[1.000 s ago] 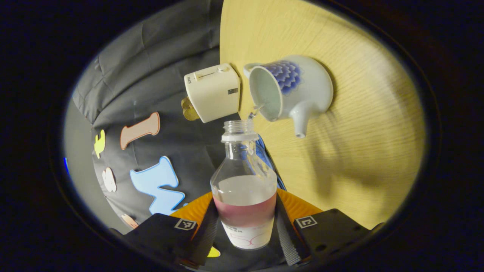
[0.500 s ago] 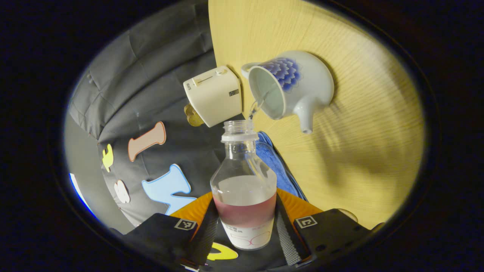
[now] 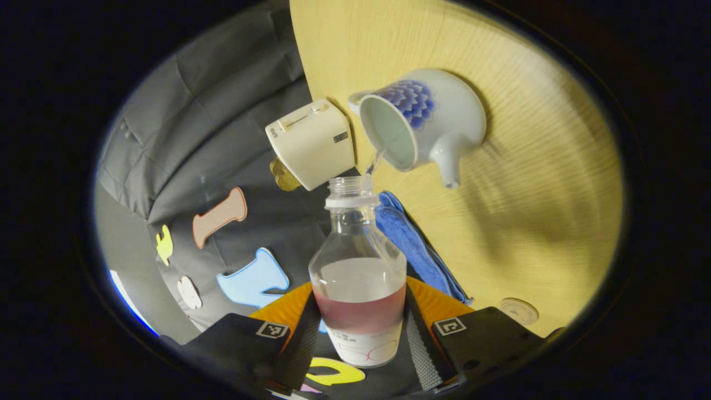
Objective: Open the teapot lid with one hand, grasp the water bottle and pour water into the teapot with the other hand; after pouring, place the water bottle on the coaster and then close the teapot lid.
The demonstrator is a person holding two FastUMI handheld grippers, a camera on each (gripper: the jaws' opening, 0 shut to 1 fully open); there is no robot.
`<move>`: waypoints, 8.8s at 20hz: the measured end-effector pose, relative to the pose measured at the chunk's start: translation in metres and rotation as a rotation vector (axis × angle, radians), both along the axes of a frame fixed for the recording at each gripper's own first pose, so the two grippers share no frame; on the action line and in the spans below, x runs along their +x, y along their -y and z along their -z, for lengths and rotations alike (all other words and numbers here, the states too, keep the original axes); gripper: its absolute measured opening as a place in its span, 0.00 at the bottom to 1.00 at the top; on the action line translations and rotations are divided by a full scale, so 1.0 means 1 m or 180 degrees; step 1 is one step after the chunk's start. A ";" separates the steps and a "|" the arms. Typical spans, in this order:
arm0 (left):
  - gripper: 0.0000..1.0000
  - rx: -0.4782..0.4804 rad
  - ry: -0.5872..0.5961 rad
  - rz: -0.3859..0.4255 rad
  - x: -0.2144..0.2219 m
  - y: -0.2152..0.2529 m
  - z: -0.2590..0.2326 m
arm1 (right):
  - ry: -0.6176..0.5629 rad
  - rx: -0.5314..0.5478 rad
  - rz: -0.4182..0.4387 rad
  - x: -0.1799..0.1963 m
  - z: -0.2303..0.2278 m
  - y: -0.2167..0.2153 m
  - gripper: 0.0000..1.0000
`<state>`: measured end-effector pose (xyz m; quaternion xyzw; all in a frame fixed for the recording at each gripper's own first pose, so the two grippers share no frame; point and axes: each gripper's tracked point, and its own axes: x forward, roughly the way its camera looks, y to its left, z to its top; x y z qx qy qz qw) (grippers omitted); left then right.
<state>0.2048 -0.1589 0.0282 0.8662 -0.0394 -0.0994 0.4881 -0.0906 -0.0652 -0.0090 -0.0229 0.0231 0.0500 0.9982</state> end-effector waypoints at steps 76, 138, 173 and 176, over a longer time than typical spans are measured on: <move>0.87 -0.4523 -0.0519 -0.0326 0.014 -0.130 0.001 | 0.0160 -0.0014 -0.0105 0.088 -0.041 -0.028 0.03; 1.00 -0.6523 -0.0569 -0.0790 -0.076 -0.235 0.031 | 0.0346 -0.0118 0.0142 0.174 -0.057 -0.013 0.03; 1.00 -0.6728 -0.0766 -0.0483 -0.138 -0.188 0.020 | 0.0020 -0.0192 0.0344 0.189 -0.041 -0.026 0.86; 1.00 -0.6671 -0.0693 -0.0485 -0.156 -0.180 0.018 | 0.0045 -0.0016 0.0307 0.150 -0.042 -0.039 0.92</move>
